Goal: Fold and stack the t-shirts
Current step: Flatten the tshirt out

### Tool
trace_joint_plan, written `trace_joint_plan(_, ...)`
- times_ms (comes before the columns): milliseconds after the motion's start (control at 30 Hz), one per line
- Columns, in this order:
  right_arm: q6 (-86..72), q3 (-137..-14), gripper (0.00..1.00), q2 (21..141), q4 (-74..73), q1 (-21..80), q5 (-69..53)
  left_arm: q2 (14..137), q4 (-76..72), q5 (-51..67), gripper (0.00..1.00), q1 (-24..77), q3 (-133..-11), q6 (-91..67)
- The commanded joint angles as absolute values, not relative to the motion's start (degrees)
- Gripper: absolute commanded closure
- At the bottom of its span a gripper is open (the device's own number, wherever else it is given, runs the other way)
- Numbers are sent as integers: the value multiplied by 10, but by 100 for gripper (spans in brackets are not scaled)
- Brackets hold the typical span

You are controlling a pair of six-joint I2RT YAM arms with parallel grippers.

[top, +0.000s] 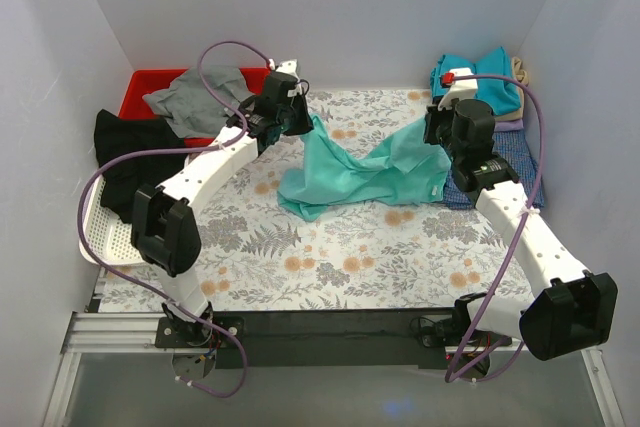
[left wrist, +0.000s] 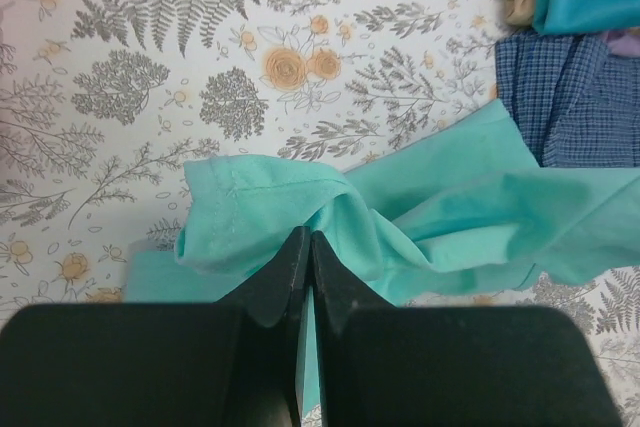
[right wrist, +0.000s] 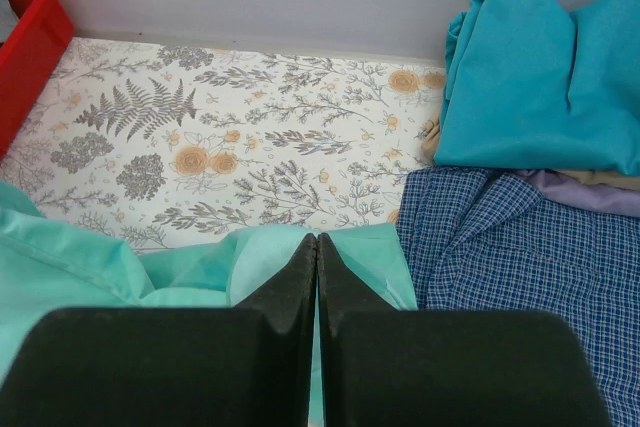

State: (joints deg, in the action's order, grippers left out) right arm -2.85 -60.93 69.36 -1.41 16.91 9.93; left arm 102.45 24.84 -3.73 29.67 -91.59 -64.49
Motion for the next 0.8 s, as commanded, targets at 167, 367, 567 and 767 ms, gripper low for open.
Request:
trace_joint_plan(167,-18,-618,99,663,1,168,86,946,272,-97,100,280,-918,-619)
trace_joint_plan(367,-7,-629,99,573,-39,167,108,861,317,-115,100,248,-955,-598)
trace_joint_plan(567,-2,-682,99,463,-140,169,83,714,346,-24,100,248,-979,-587)
trace_joint_plan(767,-5,-727,99,342,-202,168,8,568,400,133,100,248,-965,-579)
